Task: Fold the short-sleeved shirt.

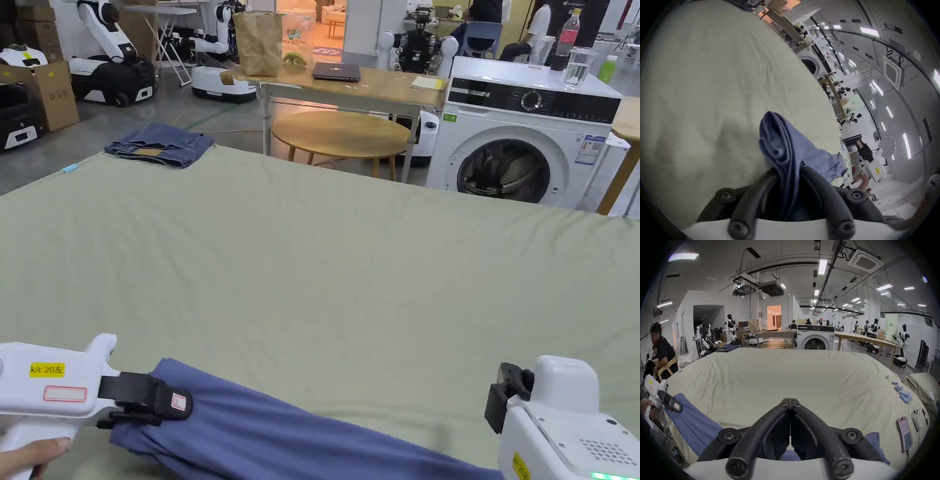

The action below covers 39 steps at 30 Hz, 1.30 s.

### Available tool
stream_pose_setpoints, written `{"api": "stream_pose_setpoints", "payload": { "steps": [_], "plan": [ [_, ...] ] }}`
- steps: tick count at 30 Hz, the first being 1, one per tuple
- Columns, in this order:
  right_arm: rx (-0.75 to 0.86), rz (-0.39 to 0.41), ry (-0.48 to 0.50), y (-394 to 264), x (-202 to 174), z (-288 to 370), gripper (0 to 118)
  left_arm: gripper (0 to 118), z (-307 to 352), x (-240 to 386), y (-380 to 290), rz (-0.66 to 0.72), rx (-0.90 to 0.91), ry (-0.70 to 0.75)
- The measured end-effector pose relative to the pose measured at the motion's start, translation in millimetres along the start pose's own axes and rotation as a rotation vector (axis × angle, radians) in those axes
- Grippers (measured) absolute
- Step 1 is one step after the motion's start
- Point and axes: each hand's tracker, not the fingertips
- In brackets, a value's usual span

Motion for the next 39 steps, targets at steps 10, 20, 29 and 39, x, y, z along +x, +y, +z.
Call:
{"api": "stream_pose_setpoints", "payload": {
  "steps": [10, 20, 29, 39],
  "plan": [
    [0.006, -0.010, 0.012, 0, 3, 0, 0, 2, 48, 36, 6, -0.086, 0.037, 0.224],
    [0.004, -0.019, 0.009, -2, 10, 6, 0, 2, 5, 100, -5, -0.135, -0.034, -0.029],
    [-0.010, -0.040, -0.011, -6, 17, 10, 0, 2, -115, 143, -28, -0.167, -0.221, 0.043],
    [-0.042, -0.046, -0.045, -16, 32, 13, 0, 18, -193, 120, -47, -0.089, -0.319, 0.199]
  ]
}}
